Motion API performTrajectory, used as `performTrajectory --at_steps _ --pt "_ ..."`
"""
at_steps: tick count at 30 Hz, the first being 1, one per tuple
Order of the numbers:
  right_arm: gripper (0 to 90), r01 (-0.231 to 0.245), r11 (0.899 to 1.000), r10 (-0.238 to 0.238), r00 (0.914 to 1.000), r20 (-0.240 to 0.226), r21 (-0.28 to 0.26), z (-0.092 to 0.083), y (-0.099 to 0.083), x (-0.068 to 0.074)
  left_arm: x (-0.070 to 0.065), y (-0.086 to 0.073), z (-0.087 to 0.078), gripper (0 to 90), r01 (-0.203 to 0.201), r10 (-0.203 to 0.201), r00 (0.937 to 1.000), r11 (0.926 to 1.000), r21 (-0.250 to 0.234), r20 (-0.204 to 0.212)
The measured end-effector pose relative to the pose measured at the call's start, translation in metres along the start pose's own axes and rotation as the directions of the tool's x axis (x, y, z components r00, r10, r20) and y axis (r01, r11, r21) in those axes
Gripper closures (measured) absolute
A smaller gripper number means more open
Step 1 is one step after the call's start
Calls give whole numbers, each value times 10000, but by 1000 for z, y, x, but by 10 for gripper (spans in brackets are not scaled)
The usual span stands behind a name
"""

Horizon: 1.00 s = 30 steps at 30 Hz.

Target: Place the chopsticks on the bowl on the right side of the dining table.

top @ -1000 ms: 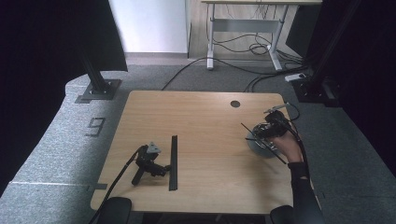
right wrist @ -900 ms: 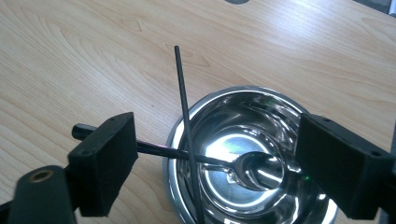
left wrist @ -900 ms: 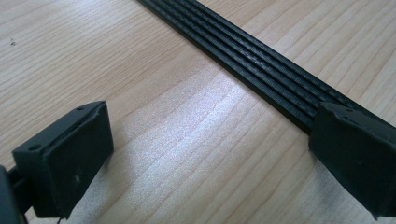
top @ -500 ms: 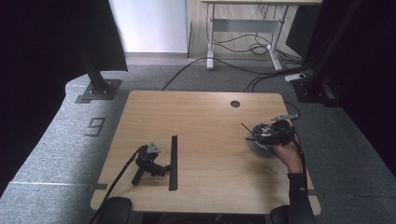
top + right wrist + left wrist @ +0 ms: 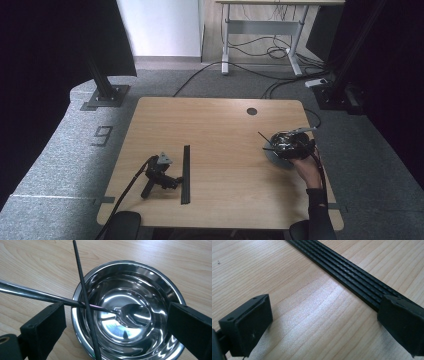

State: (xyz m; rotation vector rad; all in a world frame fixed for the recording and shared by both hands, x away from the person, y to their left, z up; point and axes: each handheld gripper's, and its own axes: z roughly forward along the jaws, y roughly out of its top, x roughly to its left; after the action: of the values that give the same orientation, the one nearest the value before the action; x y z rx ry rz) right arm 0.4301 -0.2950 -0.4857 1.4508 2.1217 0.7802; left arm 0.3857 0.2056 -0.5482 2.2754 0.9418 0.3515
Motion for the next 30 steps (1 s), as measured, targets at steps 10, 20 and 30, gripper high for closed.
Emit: performTrajectory --at_steps 10,20,30 --pt "132 -158 9999 157 9997 176 34 9 -3 -2 0 0 0 0 -3 3 10000 10000 4 -2" --pt "228 -549 9984 543 9979 353 148 11 -8 -10 0 0 0 0 -2 2 10000 10000 1 -2" --pt "356 -825 9966 821 9953 519 64 10 -12 -18 0 0 0 0 -3 3 10000 10000 2 -1"
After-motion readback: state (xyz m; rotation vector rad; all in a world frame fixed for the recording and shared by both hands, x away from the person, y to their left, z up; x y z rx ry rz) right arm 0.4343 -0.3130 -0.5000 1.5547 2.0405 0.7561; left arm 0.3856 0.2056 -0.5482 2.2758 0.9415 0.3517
